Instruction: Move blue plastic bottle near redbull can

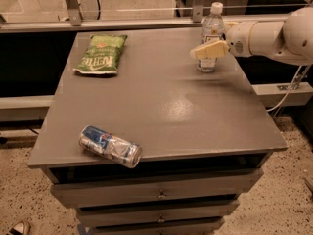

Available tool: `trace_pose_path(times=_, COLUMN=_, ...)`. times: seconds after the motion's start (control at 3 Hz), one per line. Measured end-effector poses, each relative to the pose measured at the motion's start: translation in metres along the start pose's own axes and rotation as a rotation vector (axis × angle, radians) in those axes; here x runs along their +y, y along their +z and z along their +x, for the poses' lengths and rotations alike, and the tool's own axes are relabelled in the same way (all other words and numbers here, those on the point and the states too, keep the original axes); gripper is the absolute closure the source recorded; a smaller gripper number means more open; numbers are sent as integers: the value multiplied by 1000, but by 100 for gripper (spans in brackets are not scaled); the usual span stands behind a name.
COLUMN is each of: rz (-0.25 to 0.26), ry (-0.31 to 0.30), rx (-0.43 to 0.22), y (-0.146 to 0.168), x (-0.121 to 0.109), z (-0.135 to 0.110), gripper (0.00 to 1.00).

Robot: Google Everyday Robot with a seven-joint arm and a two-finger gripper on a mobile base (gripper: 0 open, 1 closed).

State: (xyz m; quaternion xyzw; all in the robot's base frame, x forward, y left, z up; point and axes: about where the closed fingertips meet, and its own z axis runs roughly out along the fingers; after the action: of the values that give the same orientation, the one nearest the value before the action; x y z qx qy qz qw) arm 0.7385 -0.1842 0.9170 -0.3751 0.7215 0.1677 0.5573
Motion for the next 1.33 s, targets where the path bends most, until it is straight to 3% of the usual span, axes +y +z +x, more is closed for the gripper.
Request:
trace_pose_path(times=0.67, rz=-14, ry=47, rx=-83, y=-3, x=-10, z=-11, gripper=62)
trace_pose_path(times=1.0, rz=-59, ry=40, rx=-102, y=-24, x=1, z=-50, gripper=84)
trace_pose_path(times=1.33, rz=-86, ry=43, rx=-103, y=-21, x=10, z=-49, gripper=100)
